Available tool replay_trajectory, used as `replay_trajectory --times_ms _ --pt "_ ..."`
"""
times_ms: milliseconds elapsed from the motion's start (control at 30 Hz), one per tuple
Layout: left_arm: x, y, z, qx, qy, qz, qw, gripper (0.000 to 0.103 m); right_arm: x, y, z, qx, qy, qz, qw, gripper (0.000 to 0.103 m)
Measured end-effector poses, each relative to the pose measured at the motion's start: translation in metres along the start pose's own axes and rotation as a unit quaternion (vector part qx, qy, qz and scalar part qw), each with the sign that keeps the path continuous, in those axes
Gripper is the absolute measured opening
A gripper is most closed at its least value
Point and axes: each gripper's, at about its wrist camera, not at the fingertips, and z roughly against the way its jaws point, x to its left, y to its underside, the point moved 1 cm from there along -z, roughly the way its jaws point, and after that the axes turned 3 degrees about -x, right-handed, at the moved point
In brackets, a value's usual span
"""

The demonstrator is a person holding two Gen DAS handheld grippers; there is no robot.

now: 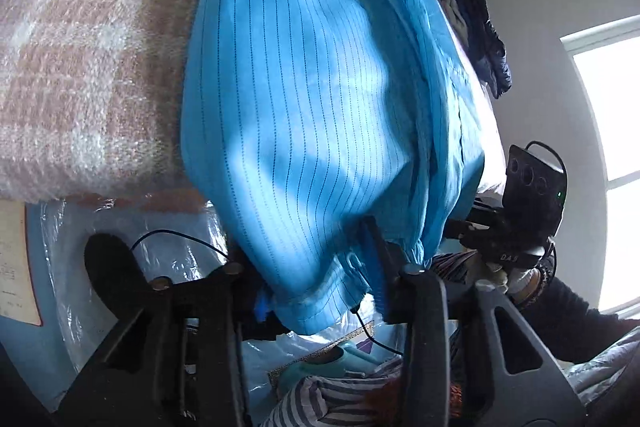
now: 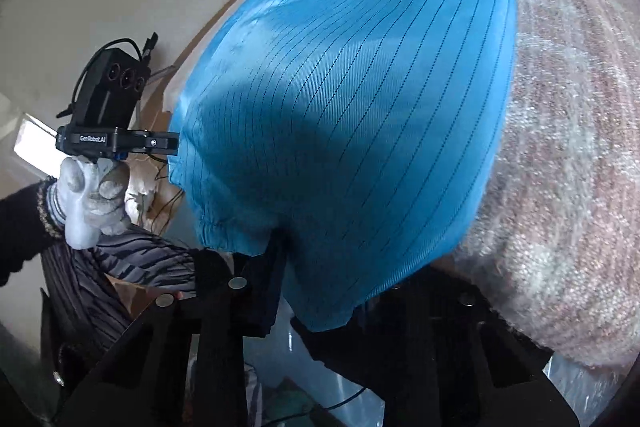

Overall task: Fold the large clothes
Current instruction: 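Grasp the coat edge with the right tool while the left tool lifts the coat, then fold the coat hem over toward the collar with both tools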

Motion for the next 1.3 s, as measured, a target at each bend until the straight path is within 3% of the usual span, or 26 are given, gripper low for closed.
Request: replay_trajectory --times_ms 100,300,500,633,800,1033,1300 --pt "-0.007 0.002 0.007 0.0 0.001 -0.01 1.0 0.014 0.002 0.004 0.01 -0.004 -0.048 -0.025 0.999 0.006" --pt "-0.025 0.004 0.029 -0.025 0.036 -0.004 0.9991 0.008 -0.001 0.007 0.04 -0.028 -0.137 -0.09 0.986 0.004" --pt "-0.041 0.0 0.041 -0.045 0.062 0.028 0.9967 0.006 -0.003 0.012 0.051 -0.039 -0.183 -0.158 0.97 0.004" --pt "-0.055 -0.013 0.062 -0.079 0.078 0.025 0.9935 0.005 -0.003 0.01 0.062 -0.054 -0.202 -0.187 0.96 0.004" --pt "-0.077 -0.04 0.076 -0.115 0.084 0.016 0.9898 0.005 0.005 -0.015 0.08 -0.079 -0.203 -0.189 0.958 0.003" --pt "-0.083 -0.09 0.079 -0.158 0.07 0.035 0.9843 0.005 0.007 -0.065 0.097 -0.101 -0.155 -0.162 0.969 0.003" --pt "-0.069 -0.158 0.055 -0.161 0.029 0.065 0.9844 0.005 -0.038 -0.123 0.104 -0.114 -0.094 -0.174 0.974 0.003"
